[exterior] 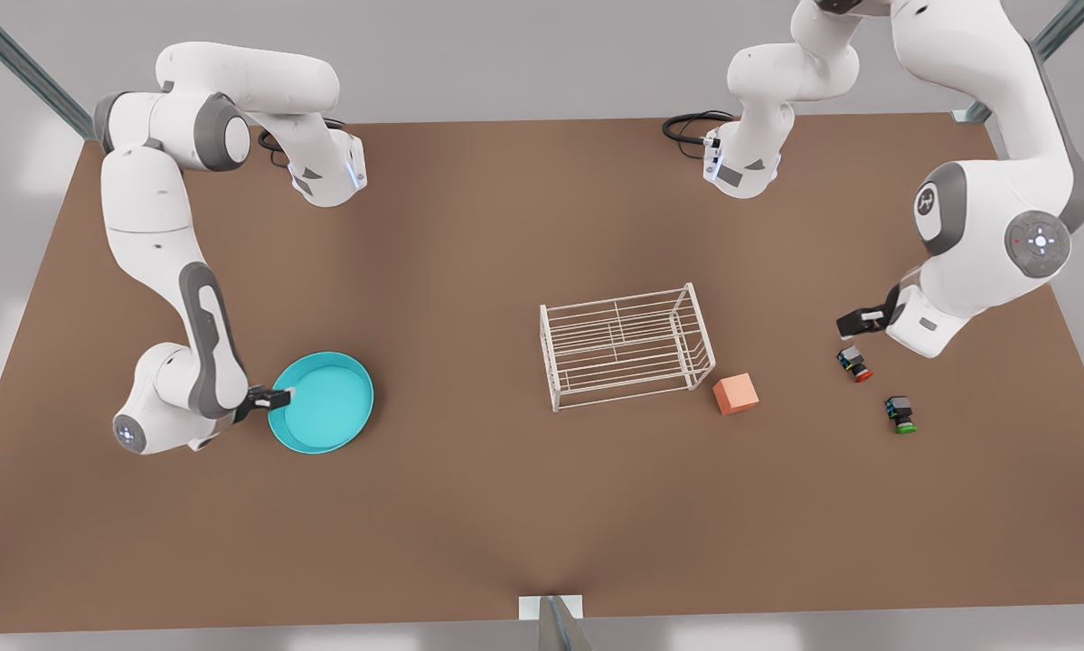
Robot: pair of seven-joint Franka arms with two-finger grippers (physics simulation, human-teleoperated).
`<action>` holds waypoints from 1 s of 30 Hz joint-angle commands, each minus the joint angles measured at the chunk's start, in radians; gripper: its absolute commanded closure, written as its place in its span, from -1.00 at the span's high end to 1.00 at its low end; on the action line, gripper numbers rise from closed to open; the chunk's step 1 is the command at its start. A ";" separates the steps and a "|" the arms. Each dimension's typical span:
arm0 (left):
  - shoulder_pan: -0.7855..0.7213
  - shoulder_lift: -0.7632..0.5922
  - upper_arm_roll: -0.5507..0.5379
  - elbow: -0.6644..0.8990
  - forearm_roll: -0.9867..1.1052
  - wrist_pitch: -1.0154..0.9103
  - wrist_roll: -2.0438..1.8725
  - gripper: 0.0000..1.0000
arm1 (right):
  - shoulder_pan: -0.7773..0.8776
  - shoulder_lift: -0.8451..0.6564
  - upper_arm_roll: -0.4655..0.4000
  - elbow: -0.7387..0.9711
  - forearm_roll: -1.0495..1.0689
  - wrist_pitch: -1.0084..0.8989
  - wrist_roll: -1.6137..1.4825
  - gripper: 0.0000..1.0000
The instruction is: Place the plate on the shelf with right arm and place the red button switch in the plate with left arm
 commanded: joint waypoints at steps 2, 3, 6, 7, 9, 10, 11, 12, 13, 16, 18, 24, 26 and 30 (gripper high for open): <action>0.002 -0.001 0.000 0.000 0.003 -0.026 -0.013 1.00 | 0.004 -0.017 0.000 -0.004 0.004 0.028 -0.033 0.80; 0.002 -0.001 0.000 0.000 0.004 -0.026 -0.013 1.00 | 0.004 -0.028 0.000 -0.002 0.004 0.025 -0.033 0.80; 0.002 -0.001 0.000 0.000 0.004 -0.026 -0.013 1.00 | 0.004 -0.036 0.003 0.001 0.005 0.034 -0.027 0.75; 0.002 -0.001 0.000 0.000 0.003 -0.026 -0.013 1.00 | 0.004 -0.036 0.003 0.001 0.005 0.046 -0.027 0.75; 0.002 -0.001 0.000 0.000 0.003 -0.026 -0.013 1.00 | 0.004 -0.034 0.003 0.004 0.007 0.049 -0.026 0.69; 0.002 -0.001 0.000 0.000 0.004 -0.026 -0.013 1.00 | 0.004 -0.034 0.003 0.006 0.007 0.051 -0.026 0.63; 0.001 -0.001 -0.002 0.000 0.004 -0.026 -0.013 1.00 | 0.004 -0.034 0.008 0.006 0.017 0.068 -0.024 0.60; 0.001 -0.001 -0.013 -0.002 0.004 -0.028 -0.038 1.00 | 0.006 -0.034 0.008 0.006 0.025 0.069 -0.023 0.55; 0.001 -0.001 -0.014 -0.003 0.004 -0.028 -0.042 1.00 | 0.006 -0.034 0.008 0.007 0.025 0.071 -0.023 0.53; 0.001 -0.001 -0.014 -0.003 0.004 -0.028 -0.042 1.00 | 0.017 -0.033 0.008 0.012 0.047 0.085 -0.024 0.53; 0.001 -0.001 -0.014 -0.003 0.004 -0.028 -0.042 1.00 | 0.017 -0.031 0.008 0.013 0.045 0.088 -0.032 0.53; 0.001 -0.001 -0.014 -0.003 0.006 -0.028 -0.042 1.00 | 0.012 -0.019 0.003 0.025 0.031 0.089 -0.056 0.41; 0.001 -0.001 -0.014 -0.006 0.006 -0.028 -0.042 1.00 | 0.012 -0.013 0.003 0.025 0.033 0.117 -0.070 0.37; 0.001 -0.001 -0.014 -0.008 0.006 -0.028 -0.044 1.00 | 0.012 -0.013 0.002 0.027 0.034 0.117 -0.070 0.18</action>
